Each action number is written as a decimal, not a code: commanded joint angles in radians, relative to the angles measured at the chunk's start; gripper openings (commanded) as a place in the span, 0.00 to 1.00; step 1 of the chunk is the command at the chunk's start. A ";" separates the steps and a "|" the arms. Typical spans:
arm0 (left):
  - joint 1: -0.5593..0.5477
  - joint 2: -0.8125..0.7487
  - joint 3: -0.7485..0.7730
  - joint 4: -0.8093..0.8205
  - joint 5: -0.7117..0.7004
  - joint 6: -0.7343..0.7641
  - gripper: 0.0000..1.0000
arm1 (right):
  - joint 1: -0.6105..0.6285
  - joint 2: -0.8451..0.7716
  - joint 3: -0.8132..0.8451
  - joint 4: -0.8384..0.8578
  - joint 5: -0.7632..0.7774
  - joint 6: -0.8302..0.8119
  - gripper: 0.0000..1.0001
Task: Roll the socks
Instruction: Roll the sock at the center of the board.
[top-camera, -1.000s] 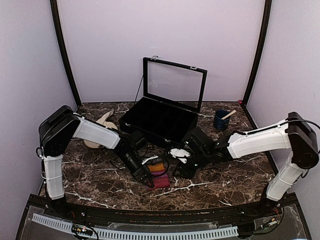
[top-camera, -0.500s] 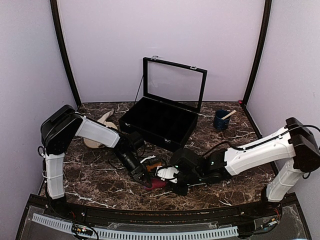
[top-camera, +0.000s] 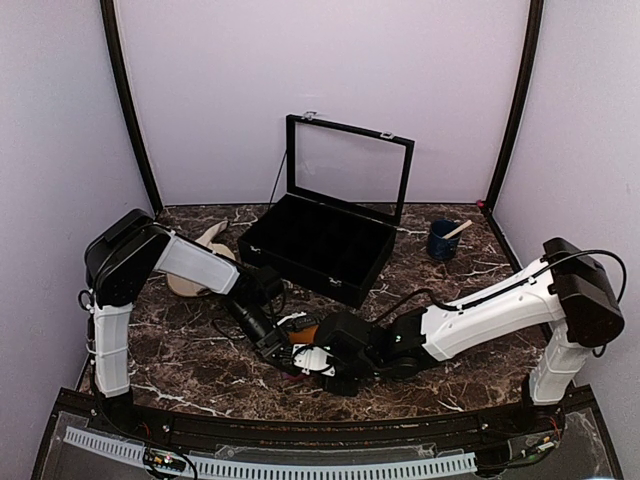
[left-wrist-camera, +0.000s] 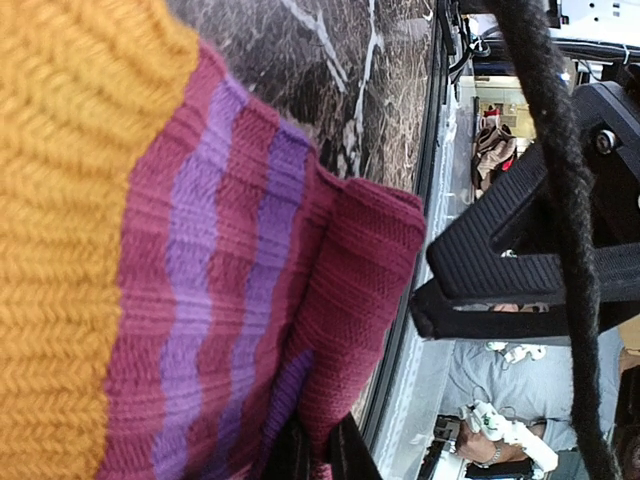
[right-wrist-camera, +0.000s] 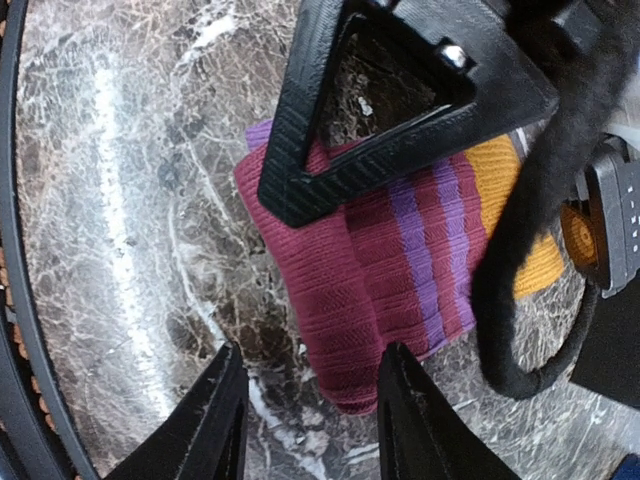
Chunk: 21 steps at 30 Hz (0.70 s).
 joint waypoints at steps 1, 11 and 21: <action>0.020 0.034 -0.006 -0.070 -0.063 0.037 0.00 | 0.008 0.038 0.038 0.022 0.035 -0.050 0.42; 0.034 0.054 -0.002 -0.065 -0.035 0.039 0.00 | 0.009 0.072 0.043 0.039 0.025 -0.085 0.42; 0.045 0.066 0.005 -0.077 -0.019 0.039 0.00 | 0.009 0.089 0.037 0.041 0.023 -0.135 0.42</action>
